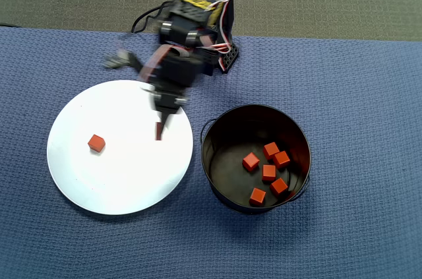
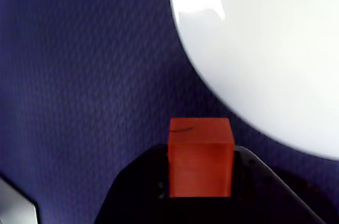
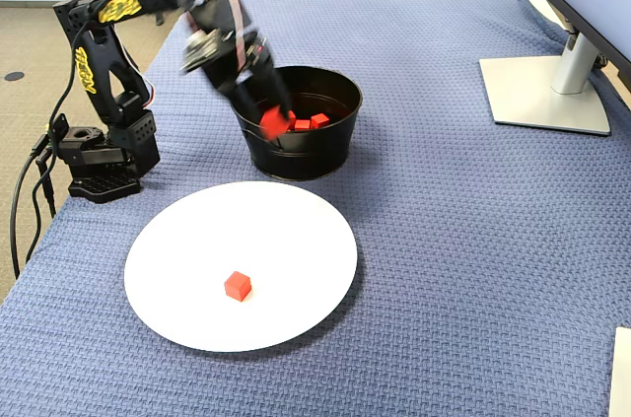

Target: Pick up the red cubes from the white plate and place them in the black recipient

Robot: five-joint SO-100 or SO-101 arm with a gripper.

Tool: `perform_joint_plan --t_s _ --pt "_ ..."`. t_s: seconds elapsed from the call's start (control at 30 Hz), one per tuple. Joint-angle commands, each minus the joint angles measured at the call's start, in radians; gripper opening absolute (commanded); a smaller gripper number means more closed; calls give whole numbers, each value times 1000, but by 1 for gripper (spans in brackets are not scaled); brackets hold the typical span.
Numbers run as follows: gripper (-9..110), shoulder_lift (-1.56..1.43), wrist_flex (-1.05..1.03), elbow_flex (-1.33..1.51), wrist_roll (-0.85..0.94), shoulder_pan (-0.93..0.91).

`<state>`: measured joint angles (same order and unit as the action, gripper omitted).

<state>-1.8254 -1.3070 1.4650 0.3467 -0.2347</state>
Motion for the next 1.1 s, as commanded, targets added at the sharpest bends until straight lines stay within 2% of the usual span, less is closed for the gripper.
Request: perform_joint_plan --t_s 0.0,0.03,0.1,0.17,0.33,0.43,0.53,0.6,0.7,0.9,1.07 --pt "0 -101 -18 29 -91 285" --pt "8 -103 -34 35 -89 345" --pt "43 -83 -80 26 -49 426" --pt "48 -81 -91 15 -29 411" --pt "46 -52 -80 -2 77 155" --pt "44 -18 -54 41 219 -32" --pt "44 41 41 107 408 -201" --pt "44 83 127 143 474 -296" --pt "38 163 196 141 446 -399" --pt "31 385 175 20 382 -499" --pt "30 546 127 -137 295 -523"
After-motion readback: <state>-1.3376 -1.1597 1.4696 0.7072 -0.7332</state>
